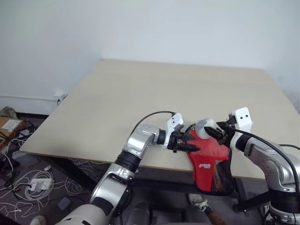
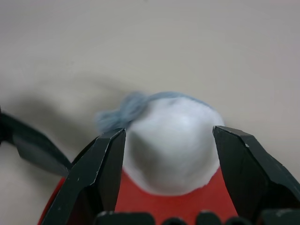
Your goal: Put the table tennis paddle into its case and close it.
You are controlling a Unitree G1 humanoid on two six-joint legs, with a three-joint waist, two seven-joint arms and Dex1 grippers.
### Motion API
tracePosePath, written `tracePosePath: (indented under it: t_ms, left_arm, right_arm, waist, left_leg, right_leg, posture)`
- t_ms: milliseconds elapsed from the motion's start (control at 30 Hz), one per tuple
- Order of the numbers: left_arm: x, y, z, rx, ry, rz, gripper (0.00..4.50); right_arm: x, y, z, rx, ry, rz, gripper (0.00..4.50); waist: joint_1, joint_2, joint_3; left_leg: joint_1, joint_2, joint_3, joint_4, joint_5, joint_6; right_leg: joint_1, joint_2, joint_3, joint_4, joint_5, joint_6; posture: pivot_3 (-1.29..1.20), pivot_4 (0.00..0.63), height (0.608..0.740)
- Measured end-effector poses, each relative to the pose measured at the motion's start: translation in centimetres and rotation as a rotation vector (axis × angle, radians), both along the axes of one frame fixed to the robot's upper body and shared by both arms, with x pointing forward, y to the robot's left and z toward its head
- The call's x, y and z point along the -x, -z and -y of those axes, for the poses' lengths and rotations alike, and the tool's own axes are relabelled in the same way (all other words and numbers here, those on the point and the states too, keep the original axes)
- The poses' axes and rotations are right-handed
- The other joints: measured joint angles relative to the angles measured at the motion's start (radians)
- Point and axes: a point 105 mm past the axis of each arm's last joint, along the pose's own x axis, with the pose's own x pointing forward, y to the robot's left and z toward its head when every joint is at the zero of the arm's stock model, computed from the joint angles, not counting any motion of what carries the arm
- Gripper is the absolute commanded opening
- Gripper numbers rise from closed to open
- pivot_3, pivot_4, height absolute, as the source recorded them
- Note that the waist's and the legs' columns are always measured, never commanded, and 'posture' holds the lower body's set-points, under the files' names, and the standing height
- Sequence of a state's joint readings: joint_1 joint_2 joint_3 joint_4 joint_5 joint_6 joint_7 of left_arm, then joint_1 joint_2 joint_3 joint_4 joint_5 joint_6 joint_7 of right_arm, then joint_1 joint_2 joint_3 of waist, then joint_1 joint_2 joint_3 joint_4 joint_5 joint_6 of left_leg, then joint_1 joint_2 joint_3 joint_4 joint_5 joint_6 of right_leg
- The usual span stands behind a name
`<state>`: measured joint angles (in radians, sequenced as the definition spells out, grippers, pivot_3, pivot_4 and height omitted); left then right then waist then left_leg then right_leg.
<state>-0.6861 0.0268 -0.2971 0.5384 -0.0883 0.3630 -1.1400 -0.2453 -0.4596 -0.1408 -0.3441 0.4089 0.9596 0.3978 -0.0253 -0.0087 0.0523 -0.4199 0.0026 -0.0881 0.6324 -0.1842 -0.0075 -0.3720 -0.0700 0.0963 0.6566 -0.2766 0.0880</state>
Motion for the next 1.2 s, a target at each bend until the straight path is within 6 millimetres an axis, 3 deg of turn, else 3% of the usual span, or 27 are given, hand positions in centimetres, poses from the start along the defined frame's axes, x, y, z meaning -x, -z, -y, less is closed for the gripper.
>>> tracePosePath:
  t_ms: [133,300,700,800,1067,1200]
  left_arm:
    - [-0.4,2.0,1.6,-0.027,-0.052,0.026,2.89]
    - [-0.7,2.1,3.7,-0.054,-0.05,0.13,2.89]
    - [-0.5,2.4,3.7,-0.064,-0.016,0.196,2.89]
    - [-0.5,2.5,3.6,-0.071,-0.018,0.191,2.94]
    - [-0.5,2.7,3.9,-0.11,-0.021,0.184,2.94]
    - [-0.4,2.6,4.0,-0.125,-0.01,0.179,2.94]
  right_arm:
    - [-0.8,0.4,0.1,-0.006,0.022,-0.014,3.24]
    - [-1.2,1.3,-0.5,-0.04,0.031,-0.065,3.24]
    - [-1.3,2.5,-1.3,-0.147,0.074,-0.158,3.24]
    - [-1.5,2.7,-1.3,-0.156,0.084,-0.181,2.59]
    - [-2.4,2.2,-0.4,-0.12,0.145,-0.132,0.27]
    - [-4.4,1.3,1.1,-0.077,0.281,-0.047,0.15]
  waist:
    - [0.003,0.0,0.0]
    - [0.003,0.0,0.0]
    - [0.001,0.001,-0.001]
    - [0.0,0.001,-0.001]
    - [0.0,0.001,-0.001]
    - [0.0,0.001,-0.001]
  left_leg:
    - [-0.001,0.0,0.0,0.0,0.0,0.0]
    - [-0.001,-0.001,0.0,0.0,0.0,0.0]
    - [0.001,0.0,0.0,-0.001,0.0,0.0]
    - [0.001,0.0,0.0,-0.001,0.0,0.0]
    - [0.003,0.0,0.0,-0.001,0.0,0.0]
    - [0.003,0.0,0.0,-0.002,0.0,0.0]
  right_leg:
    - [0.0,0.0,0.0,0.0,-0.001,0.001]
    - [0.0,0.0,0.0,0.0,-0.002,0.004]
    - [0.001,0.0,0.0,0.0,-0.002,0.004]
    - [0.001,0.0,0.0,0.0,-0.002,0.004]
    - [0.002,0.0,0.0,0.0,-0.002,0.004]
    - [0.002,0.0,0.001,0.0,-0.002,0.004]
  posture:
    - [0.0,0.0,0.74]
    - [0.0,0.0,0.74]
    - [0.0,0.0,0.74]
    - [0.0,0.0,0.74]
    - [0.0,0.0,0.74]
    - [0.0,0.0,0.74]
